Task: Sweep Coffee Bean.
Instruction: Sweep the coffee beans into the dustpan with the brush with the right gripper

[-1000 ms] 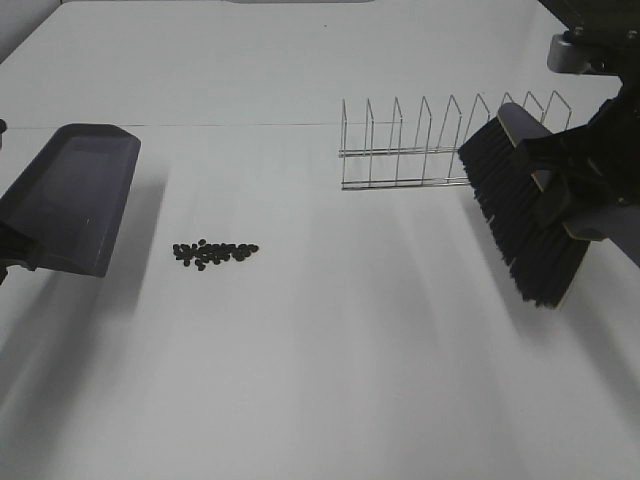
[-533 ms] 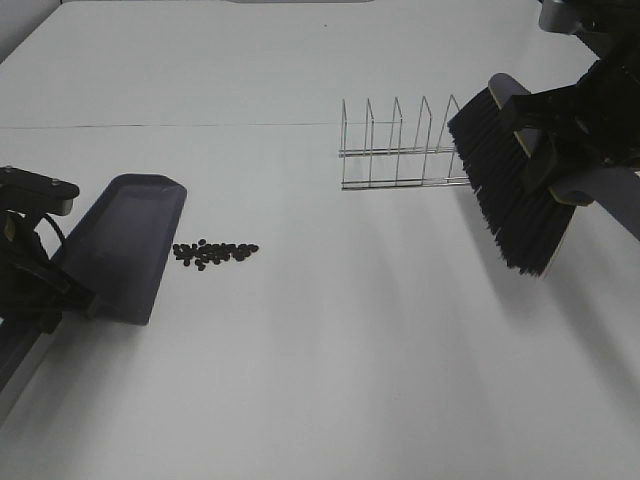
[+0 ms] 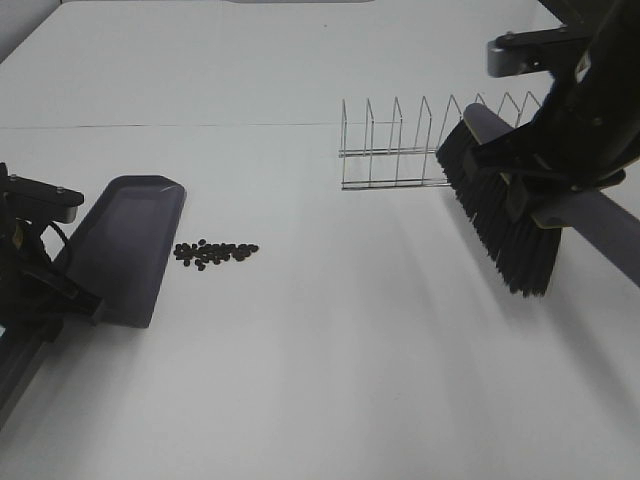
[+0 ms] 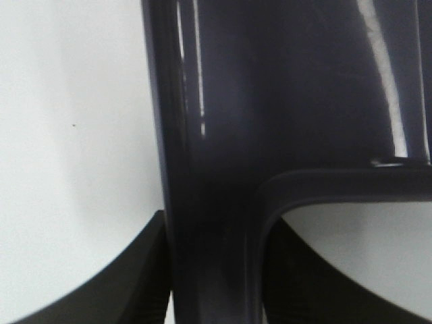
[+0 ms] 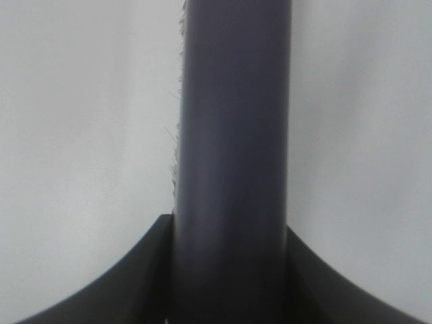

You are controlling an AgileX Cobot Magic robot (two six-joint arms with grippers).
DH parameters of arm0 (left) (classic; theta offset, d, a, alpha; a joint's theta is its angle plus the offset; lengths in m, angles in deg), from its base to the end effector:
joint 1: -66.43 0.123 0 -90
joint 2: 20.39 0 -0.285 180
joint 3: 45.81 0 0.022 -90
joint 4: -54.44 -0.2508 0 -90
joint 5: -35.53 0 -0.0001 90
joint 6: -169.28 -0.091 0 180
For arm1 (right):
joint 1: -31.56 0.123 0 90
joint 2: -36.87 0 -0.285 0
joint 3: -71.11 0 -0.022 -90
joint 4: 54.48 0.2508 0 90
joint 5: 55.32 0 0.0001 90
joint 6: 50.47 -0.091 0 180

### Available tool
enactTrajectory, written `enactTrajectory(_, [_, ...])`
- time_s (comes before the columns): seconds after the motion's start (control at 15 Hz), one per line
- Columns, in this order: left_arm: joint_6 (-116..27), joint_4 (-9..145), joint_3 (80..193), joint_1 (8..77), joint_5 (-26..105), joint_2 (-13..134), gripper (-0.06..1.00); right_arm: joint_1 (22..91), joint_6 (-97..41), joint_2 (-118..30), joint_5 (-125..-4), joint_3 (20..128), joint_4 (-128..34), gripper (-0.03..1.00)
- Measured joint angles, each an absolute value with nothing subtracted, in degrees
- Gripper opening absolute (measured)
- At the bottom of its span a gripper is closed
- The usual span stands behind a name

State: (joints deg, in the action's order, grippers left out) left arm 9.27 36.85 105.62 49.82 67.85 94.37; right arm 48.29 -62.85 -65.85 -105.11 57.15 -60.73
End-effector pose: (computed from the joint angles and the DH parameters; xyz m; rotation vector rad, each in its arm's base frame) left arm 0.2873 -0.0703 0.1044 0.2926 2.9941 0.2129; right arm 0.3068 0.0843 0.2199 -0.1971 2.8833 -0.0422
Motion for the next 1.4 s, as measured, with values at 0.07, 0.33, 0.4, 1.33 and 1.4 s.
enactTrajectory(0.07, [9.3, 36.8, 105.6, 49.8, 68.1, 94.4, 0.35, 51.7, -67.6, -67.5, -105.2, 58.2, -66.7, 0.28])
enactTrajectory(0.33, [9.3, 36.8, 105.6, 49.8, 69.4, 94.4, 0.35, 62.7, -73.9, -78.4, -111.6, 70.4, -78.1, 0.28])
enactTrajectory(0.4, [9.3, 36.8, 105.6, 49.8, 69.5, 94.4, 0.35, 64.7, -73.8, -81.8, -112.8, 74.1, -78.4, 0.28])
enactTrajectory(1.33, [9.2, 37.8, 105.6, 49.8, 70.0, 94.4, 0.35, 74.4, -64.3, -115.5, -124.2, 112.7, -61.1, 0.28])
enactTrajectory(1.4, [9.0, 38.1, 105.6, 49.8, 70.0, 94.4, 0.35, 74.4, -64.2, -115.9, -123.8, 113.4, -59.1, 0.28])
